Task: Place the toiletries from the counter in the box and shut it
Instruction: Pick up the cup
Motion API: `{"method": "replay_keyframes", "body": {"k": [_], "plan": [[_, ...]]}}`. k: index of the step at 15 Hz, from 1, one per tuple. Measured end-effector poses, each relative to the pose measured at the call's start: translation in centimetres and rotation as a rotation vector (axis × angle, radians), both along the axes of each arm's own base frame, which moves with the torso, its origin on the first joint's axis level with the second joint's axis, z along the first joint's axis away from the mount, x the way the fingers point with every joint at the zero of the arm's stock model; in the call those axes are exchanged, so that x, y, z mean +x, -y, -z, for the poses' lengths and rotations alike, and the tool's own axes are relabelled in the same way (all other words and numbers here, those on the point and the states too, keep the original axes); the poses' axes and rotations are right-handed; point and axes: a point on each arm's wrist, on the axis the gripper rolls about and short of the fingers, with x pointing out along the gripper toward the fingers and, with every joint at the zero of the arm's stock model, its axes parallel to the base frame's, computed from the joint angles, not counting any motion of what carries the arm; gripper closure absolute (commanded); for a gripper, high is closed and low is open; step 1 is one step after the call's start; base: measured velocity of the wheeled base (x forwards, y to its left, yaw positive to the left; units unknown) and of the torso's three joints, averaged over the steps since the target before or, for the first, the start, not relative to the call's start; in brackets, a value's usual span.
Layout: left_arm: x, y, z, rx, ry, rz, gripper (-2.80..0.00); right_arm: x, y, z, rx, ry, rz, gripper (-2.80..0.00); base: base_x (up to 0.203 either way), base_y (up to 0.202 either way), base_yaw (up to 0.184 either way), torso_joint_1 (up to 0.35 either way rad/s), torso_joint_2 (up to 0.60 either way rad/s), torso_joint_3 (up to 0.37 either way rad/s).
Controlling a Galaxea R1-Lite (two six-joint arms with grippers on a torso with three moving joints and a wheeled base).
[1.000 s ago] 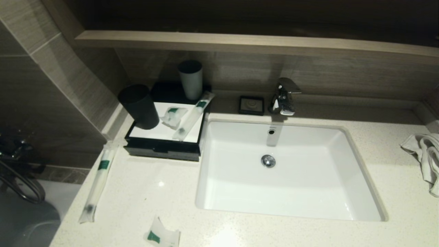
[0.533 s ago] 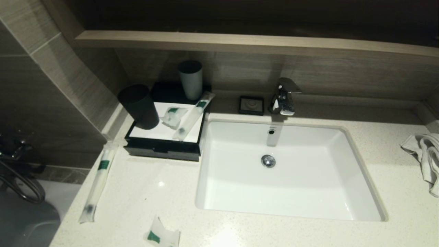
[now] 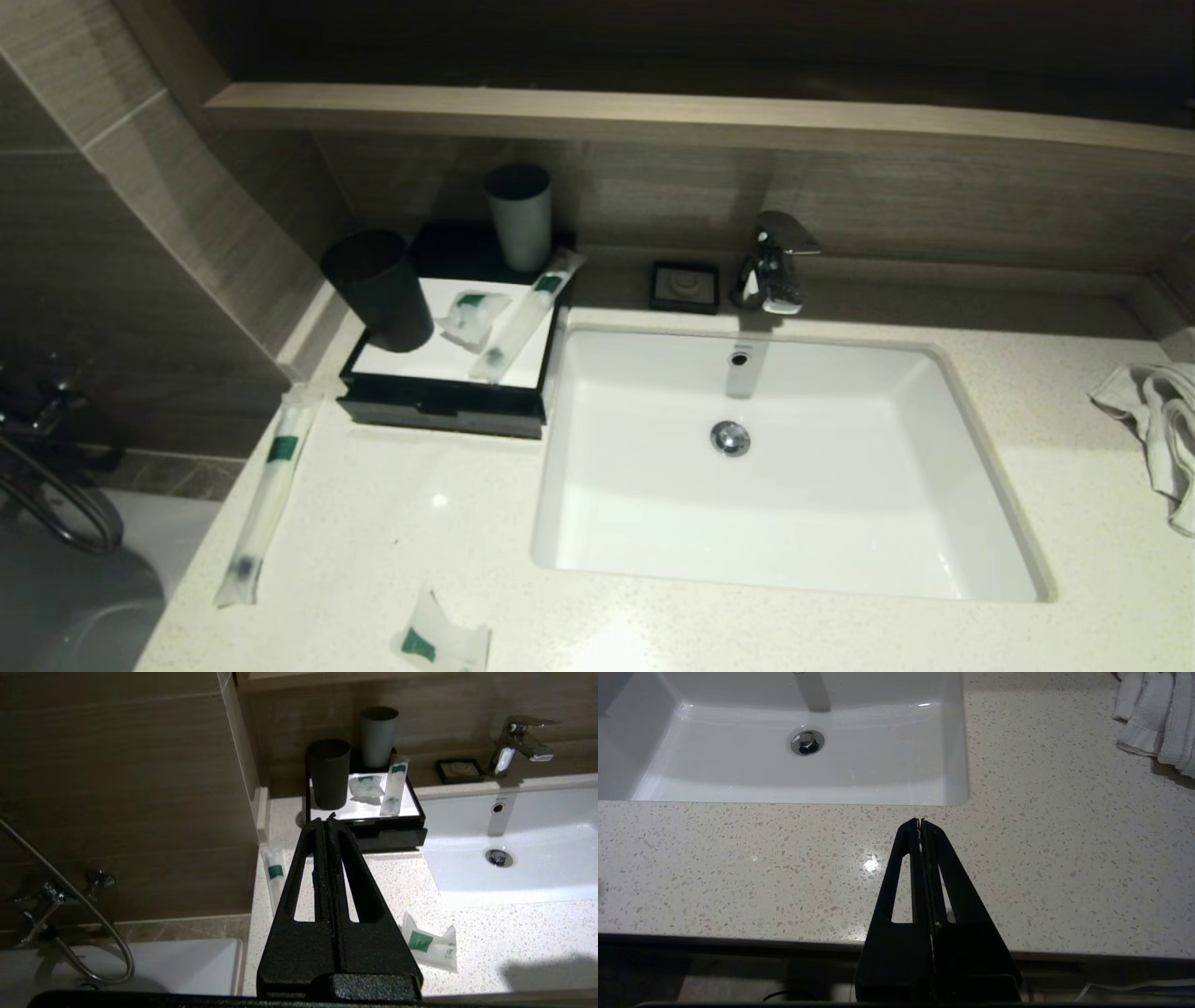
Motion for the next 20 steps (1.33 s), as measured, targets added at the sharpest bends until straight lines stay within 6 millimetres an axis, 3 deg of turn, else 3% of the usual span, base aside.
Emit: {"method": "replay_keyframes", "body": {"k": [8,20], "plan": [[-3.1,0.0,-1.8,0.022,0.084,-0.014,0.0,0.0,0.0,0.0,0.0,0.0,0.0,0.0,0.0,0.0,0.0,0.0,0.0,0.0],[-4.7,0.0,-2.7,0.023,0.141,-0.021,0.0,0.0,0.0,0.0,0.0,0.0,0.0,0.0,0.0,0.0,0.0,0.0,0.0,0.0]]}}
